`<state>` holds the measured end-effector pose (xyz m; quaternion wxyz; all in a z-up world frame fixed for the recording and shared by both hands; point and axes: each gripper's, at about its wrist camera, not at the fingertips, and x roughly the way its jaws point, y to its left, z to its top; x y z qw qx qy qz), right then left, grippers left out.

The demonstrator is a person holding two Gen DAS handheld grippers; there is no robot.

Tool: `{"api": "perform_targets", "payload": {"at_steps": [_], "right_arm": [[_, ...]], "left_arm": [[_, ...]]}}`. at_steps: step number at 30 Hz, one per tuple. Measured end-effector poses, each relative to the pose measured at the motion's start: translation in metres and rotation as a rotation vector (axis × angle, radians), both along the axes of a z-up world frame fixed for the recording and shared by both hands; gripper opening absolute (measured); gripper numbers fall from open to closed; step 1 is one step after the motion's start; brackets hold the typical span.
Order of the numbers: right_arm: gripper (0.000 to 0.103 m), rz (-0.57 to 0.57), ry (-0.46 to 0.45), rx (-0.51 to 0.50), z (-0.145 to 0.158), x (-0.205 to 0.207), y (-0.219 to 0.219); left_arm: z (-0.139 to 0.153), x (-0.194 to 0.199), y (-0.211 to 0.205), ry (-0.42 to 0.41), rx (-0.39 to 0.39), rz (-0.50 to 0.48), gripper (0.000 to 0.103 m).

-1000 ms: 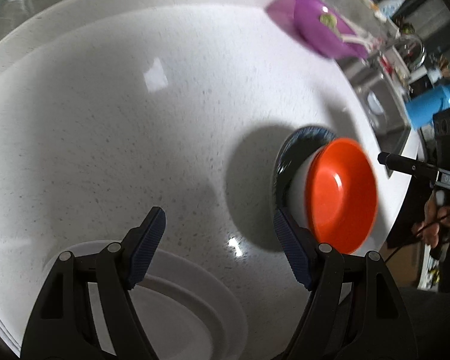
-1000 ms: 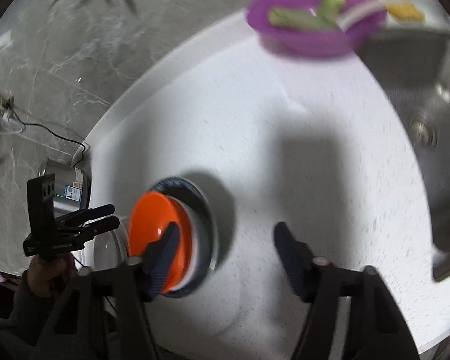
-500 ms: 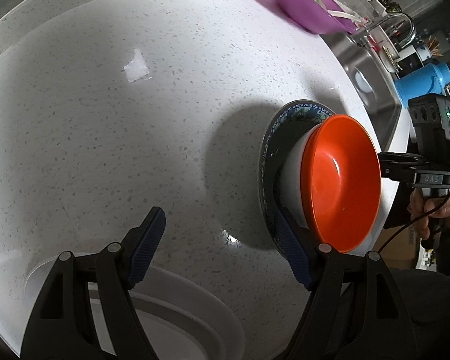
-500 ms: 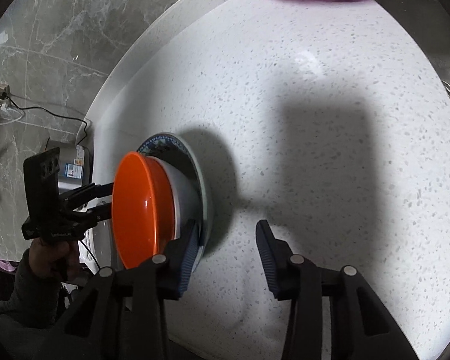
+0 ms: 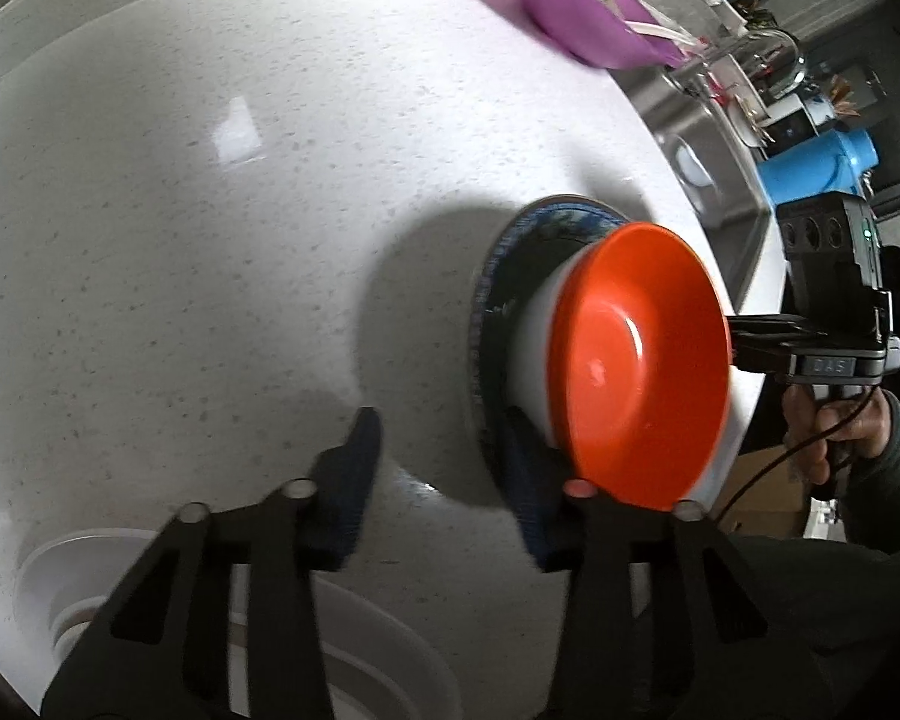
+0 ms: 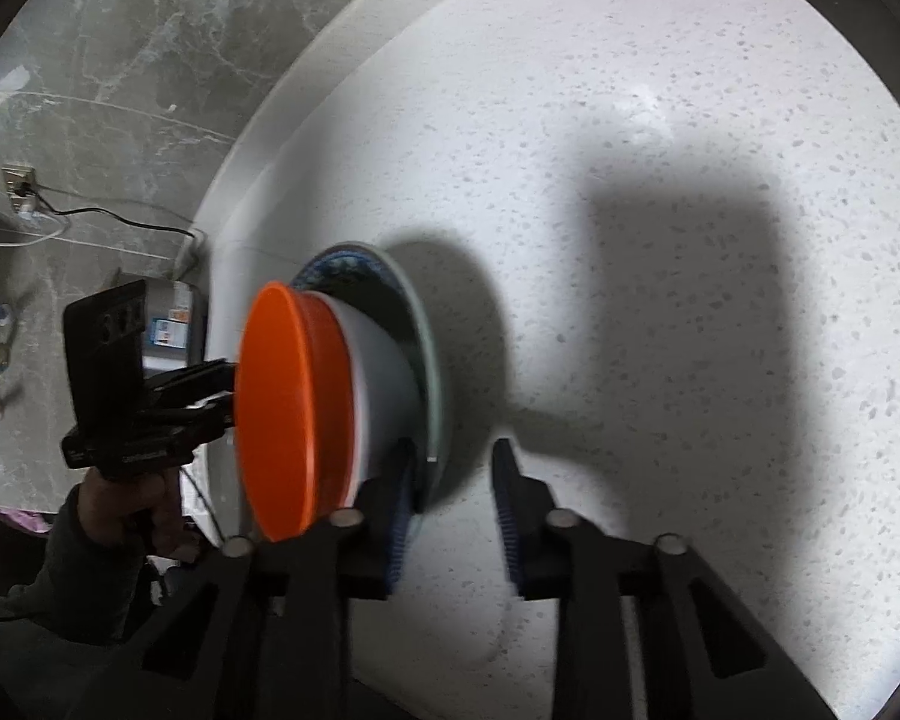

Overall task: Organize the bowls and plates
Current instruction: 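Close the left gripper on the stack rim while the right gripper grips it too, then lift the nested bowl stack with both grippers and lower it onto the white plates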

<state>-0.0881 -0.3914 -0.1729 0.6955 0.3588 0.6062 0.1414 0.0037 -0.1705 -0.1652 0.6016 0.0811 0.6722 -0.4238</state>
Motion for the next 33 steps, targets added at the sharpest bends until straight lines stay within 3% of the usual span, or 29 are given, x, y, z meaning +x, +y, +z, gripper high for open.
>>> {"api": "perform_targets", "payload": {"at_steps": [2, 5, 13, 33], "right_arm": [[0.011, 0.007, -0.013, 0.002, 0.002, 0.001, 0.003], [0.011, 0.012, -0.018, -0.025, 0.005, 0.004, 0.004], [0.011, 0.008, -0.010, -0.057, 0.008, 0.006, 0.003], [0.012, 0.045, 0.029, -0.040, 0.017, 0.023, 0.007]], "left_arm": [[0.004, -0.004, -0.006, -0.002, 0.000, -0.016, 0.019], [0.011, -0.012, -0.019, -0.021, 0.006, -0.039, 0.009], [0.016, -0.019, -0.022, -0.046, 0.027, -0.017, 0.009], [0.025, -0.008, 0.004, 0.025, 0.042, 0.087, 0.008]]}}
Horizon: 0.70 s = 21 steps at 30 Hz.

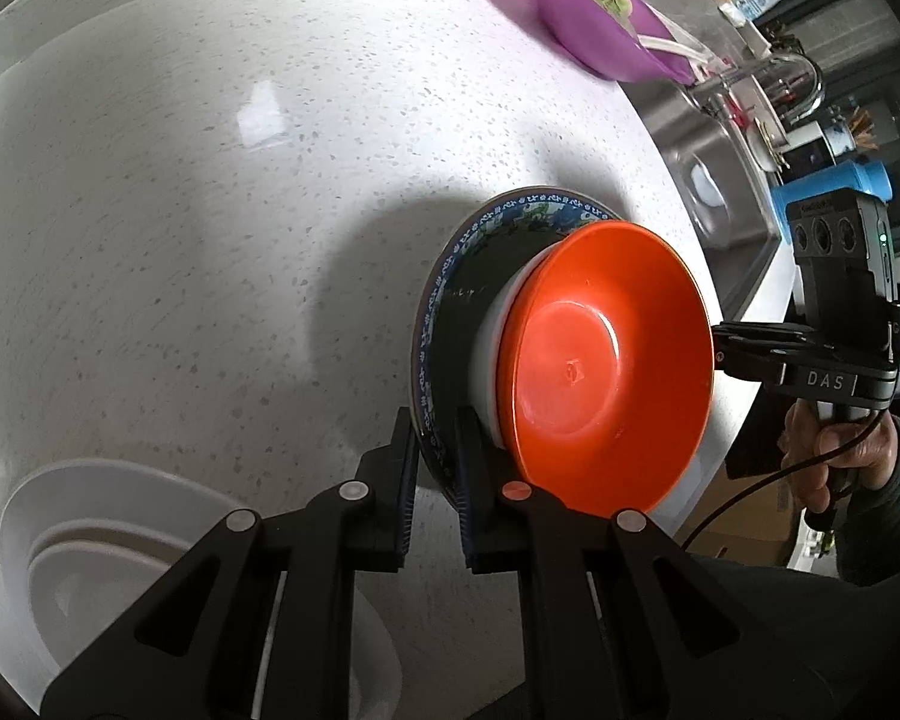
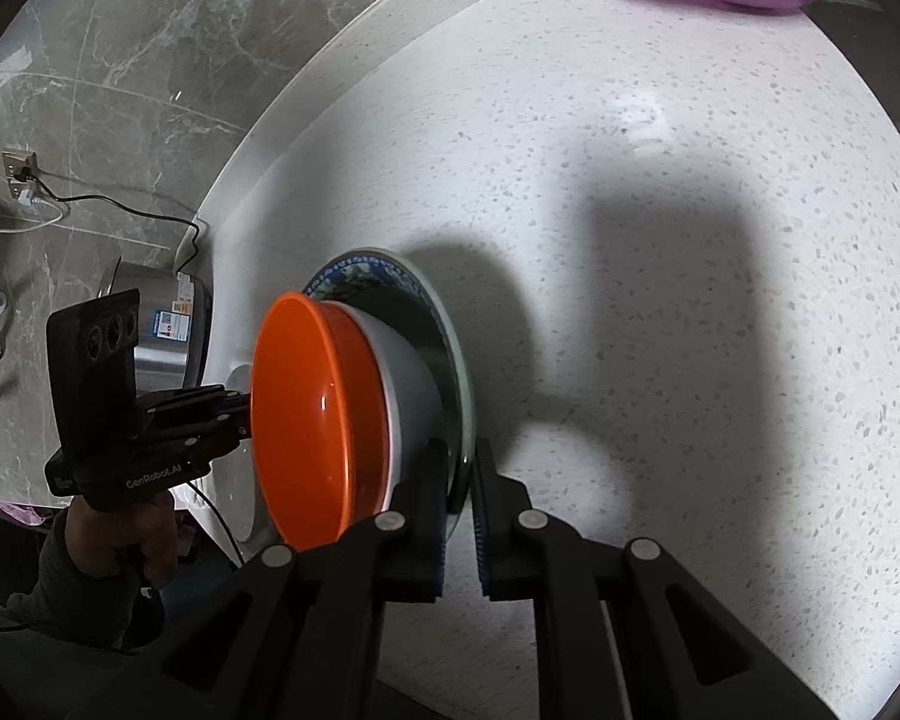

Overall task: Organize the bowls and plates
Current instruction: 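Lift the nested bowl stack with both grippers and lower it onto the white plates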

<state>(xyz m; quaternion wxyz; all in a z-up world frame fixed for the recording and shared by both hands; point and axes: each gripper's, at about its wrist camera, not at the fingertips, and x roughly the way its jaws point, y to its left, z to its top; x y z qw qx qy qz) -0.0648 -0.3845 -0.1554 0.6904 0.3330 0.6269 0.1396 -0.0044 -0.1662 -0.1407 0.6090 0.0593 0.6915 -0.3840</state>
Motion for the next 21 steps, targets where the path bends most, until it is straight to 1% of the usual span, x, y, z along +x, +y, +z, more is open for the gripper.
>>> {"api": "perform_targets", "payload": {"at_steps": [7, 13, 21], "right_arm": [[0.012, 0.048, 0.001, 0.023, 0.013, 0.010, 0.015], [0.012, 0.121, -0.011, 0.039, 0.029, 0.026, 0.038], [0.012, 0.231, -0.040, 0.065, 0.051, 0.051, 0.086]], "left_arm": [[0.021, 0.005, 0.023, -0.012, 0.006, 0.047, 0.008], [0.048, 0.005, 0.053, -0.034, 0.014, 0.105, 0.008], [0.085, 0.008, 0.113, -0.074, 0.023, 0.219, 0.008]]}}
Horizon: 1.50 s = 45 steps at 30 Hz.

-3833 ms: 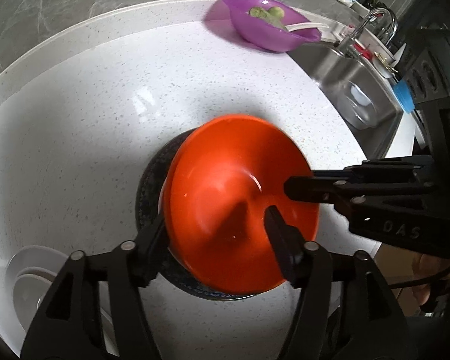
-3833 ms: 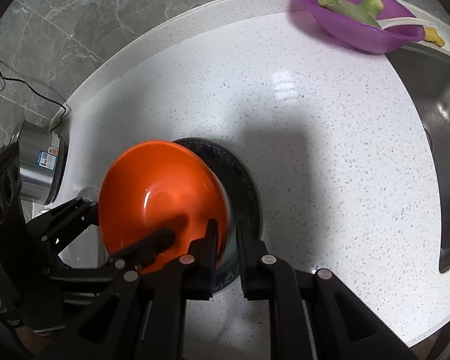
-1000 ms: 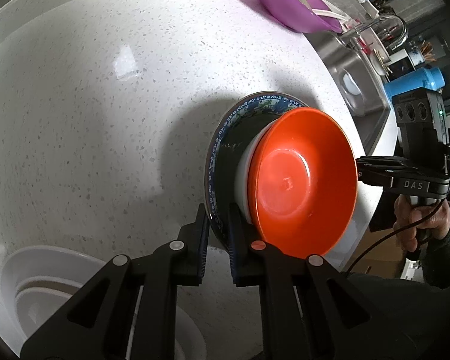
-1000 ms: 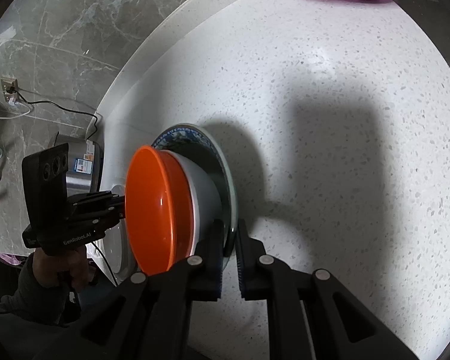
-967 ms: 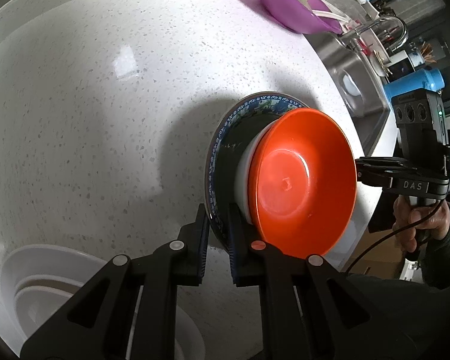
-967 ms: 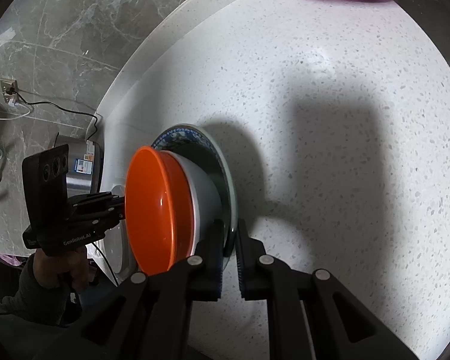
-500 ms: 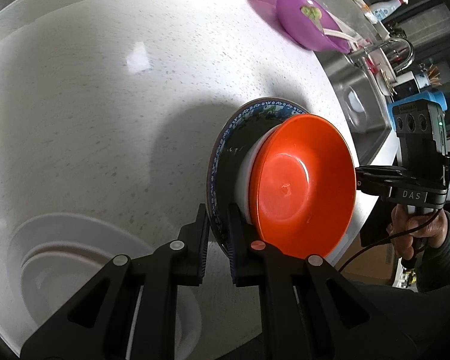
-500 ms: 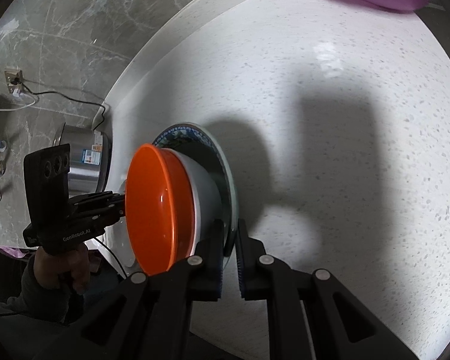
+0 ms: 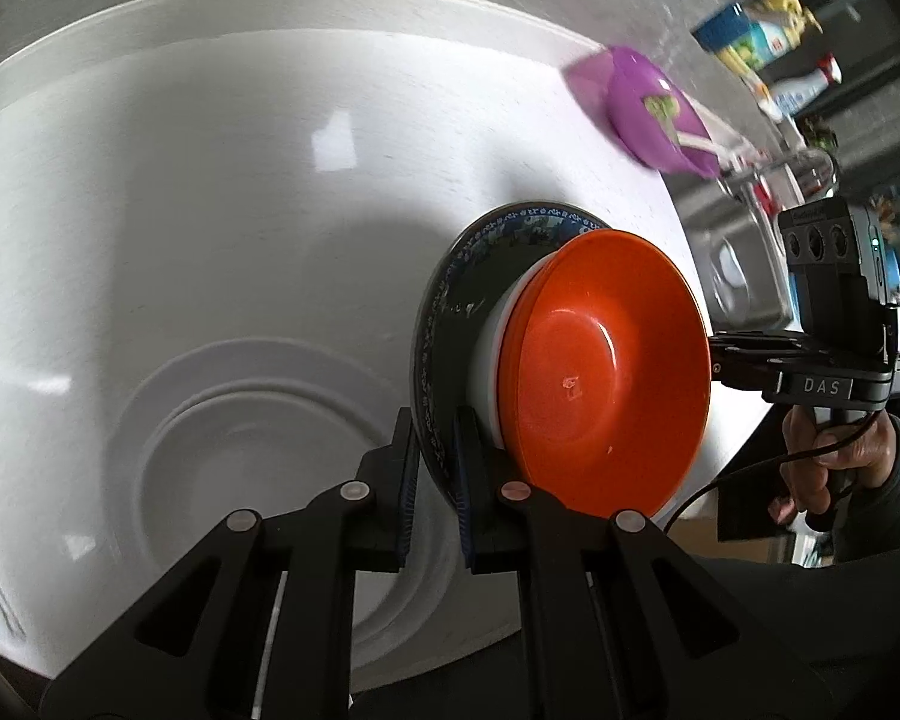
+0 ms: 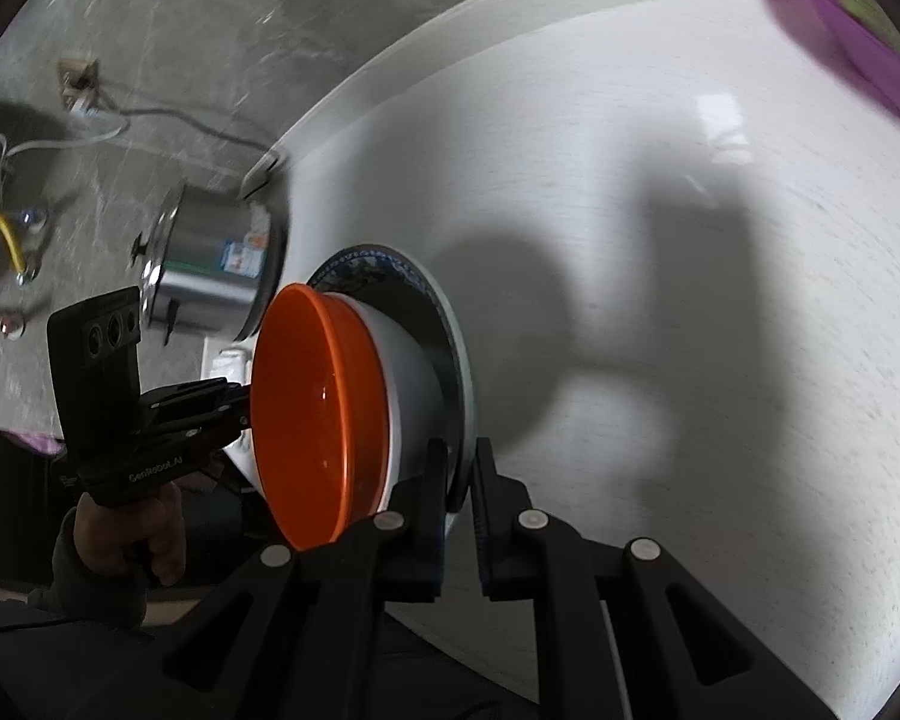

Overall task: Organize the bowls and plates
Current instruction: 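Lift the nested bowl stack with both grippers and lower it onto the white plates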

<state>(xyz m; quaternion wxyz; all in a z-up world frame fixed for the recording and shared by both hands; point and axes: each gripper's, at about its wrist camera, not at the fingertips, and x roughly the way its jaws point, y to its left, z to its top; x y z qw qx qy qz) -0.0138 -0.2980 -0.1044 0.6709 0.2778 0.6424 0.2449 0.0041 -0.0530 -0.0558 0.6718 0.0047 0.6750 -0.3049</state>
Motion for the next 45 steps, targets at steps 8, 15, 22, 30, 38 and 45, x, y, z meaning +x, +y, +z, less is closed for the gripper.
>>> {"api": "perform_targets", "payload": {"at_steps": [8, 15, 22, 30, 38, 45], "right_arm": [[0.012, 0.112, -0.015, 0.031, 0.007, 0.015, 0.059], [0.012, 0.196, -0.004, 0.036, 0.000, 0.020, 0.108], [0.012, 0.226, 0.024, 0.029, -0.014, 0.020, 0.131], [0.012, 0.224, 0.059, 0.009, -0.032, 0.014, 0.138], [0.012, 0.215, 0.076, -0.013, -0.046, 0.012, 0.140], [0.012, 0.209, 0.084, -0.016, -0.053, 0.011, 0.142]], "left_arm": [[0.020, -0.006, 0.077, -0.035, 0.020, 0.128, 0.007], [0.013, -0.018, 0.143, -0.026, 0.038, 0.203, 0.007], [-0.006, -0.026, 0.186, -0.009, 0.054, 0.226, 0.007], [-0.030, -0.034, 0.205, 0.026, 0.051, 0.224, 0.007], [-0.052, -0.039, 0.210, 0.044, 0.051, 0.225, 0.007], [-0.063, -0.042, 0.204, 0.052, 0.055, 0.236, 0.007]]}}
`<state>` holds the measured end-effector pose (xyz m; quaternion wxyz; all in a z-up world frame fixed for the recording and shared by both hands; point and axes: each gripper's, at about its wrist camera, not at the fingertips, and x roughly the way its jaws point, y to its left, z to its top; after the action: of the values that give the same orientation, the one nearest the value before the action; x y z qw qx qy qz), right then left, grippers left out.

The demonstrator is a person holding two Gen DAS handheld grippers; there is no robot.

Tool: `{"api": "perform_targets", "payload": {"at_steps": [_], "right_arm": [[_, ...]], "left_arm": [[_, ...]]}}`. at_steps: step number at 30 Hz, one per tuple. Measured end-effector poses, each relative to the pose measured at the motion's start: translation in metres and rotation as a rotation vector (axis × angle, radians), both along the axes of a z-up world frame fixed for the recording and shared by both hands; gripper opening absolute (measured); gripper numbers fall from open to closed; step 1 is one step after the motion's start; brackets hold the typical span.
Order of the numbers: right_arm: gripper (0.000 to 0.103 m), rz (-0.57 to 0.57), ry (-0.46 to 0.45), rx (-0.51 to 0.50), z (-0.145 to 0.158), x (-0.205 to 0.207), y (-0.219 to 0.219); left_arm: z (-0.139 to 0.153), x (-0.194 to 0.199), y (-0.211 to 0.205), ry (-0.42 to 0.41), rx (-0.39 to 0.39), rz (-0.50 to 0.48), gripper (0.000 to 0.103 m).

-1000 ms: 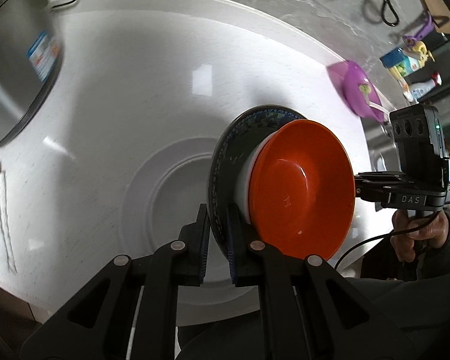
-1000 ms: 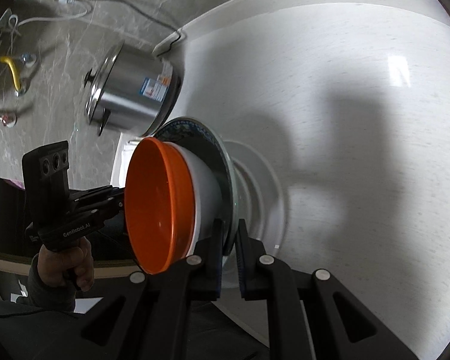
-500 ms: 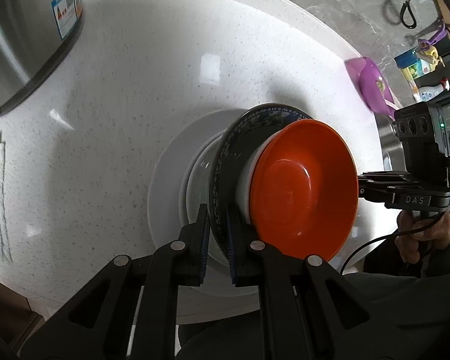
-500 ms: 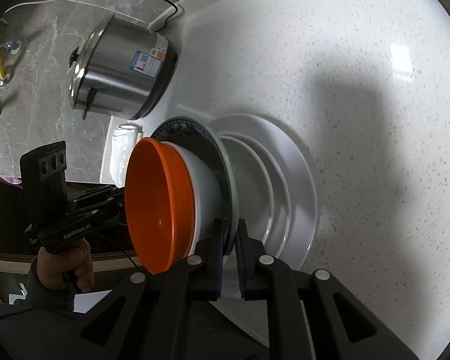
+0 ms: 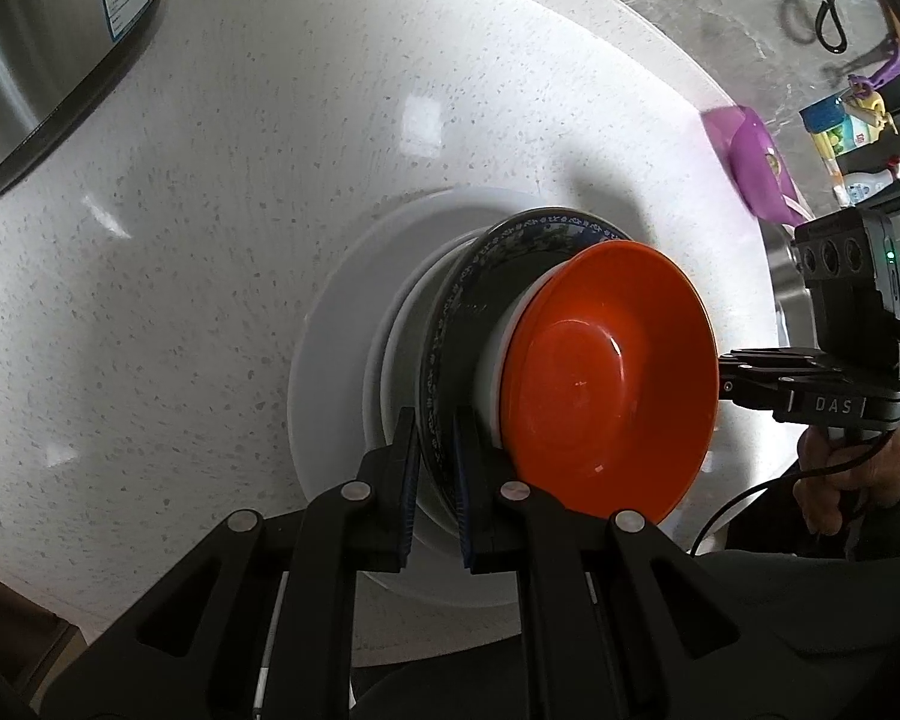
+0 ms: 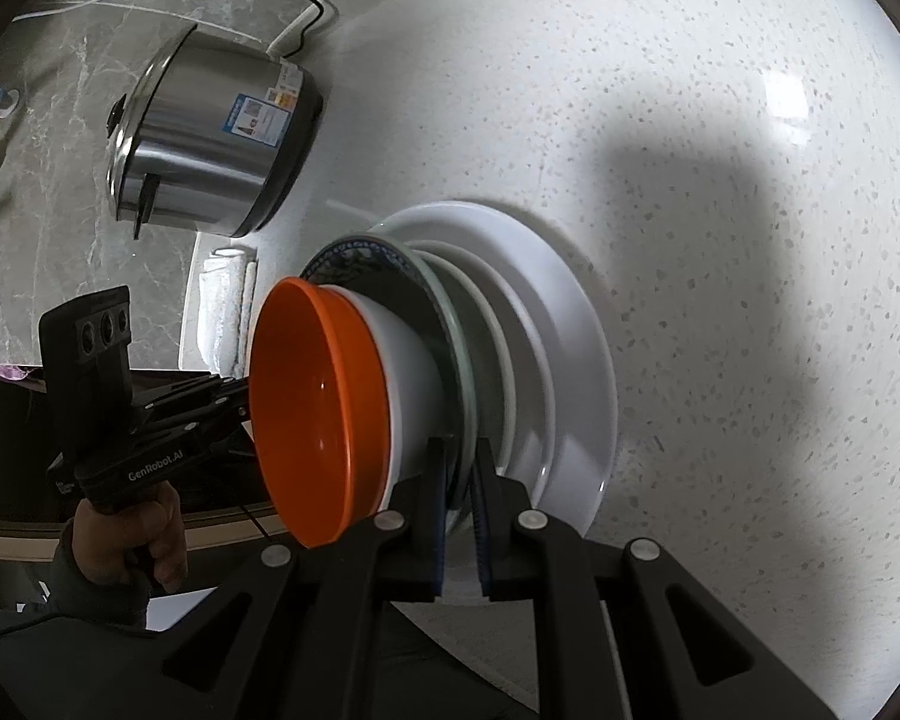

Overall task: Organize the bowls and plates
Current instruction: 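Lift the nested bowl stack with both grippers and lower it onto the white plates, then open both grippers and withdraw them from the stacked dishes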

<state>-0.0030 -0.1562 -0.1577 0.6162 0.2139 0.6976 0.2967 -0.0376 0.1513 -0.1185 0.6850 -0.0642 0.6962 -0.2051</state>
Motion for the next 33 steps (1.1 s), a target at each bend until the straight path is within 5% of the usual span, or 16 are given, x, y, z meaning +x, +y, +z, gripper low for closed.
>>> {"api": "perform_targets", "payload": {"at_steps": [16, 22, 23, 27, 29, 33], "right_arm": [[0.012, -0.033, -0.031, 0.001, 0.000, -0.007, -0.003], [0.023, -0.065, -0.044, -0.015, 0.001, -0.010, -0.010], [0.032, -0.070, -0.047, -0.026, 0.000, -0.011, -0.011], [0.038, -0.097, -0.050, -0.024, 0.003, -0.015, -0.016], [0.041, -0.114, -0.060, -0.024, 0.007, -0.017, -0.020], [0.061, -0.165, -0.108, -0.039, 0.026, -0.020, -0.029]], "left_arm": [[0.001, -0.005, -0.007, -0.050, -0.006, 0.025, 0.011], [0.001, -0.008, -0.003, -0.067, -0.018, 0.019, 0.012], [0.002, -0.008, -0.001, -0.075, -0.019, 0.021, 0.015], [0.007, -0.012, 0.007, -0.106, -0.005, 0.032, 0.030], [0.016, -0.012, 0.013, -0.147, 0.010, 0.037, 0.049], [0.046, -0.015, 0.017, -0.310, 0.083, 0.027, 0.067]]}}
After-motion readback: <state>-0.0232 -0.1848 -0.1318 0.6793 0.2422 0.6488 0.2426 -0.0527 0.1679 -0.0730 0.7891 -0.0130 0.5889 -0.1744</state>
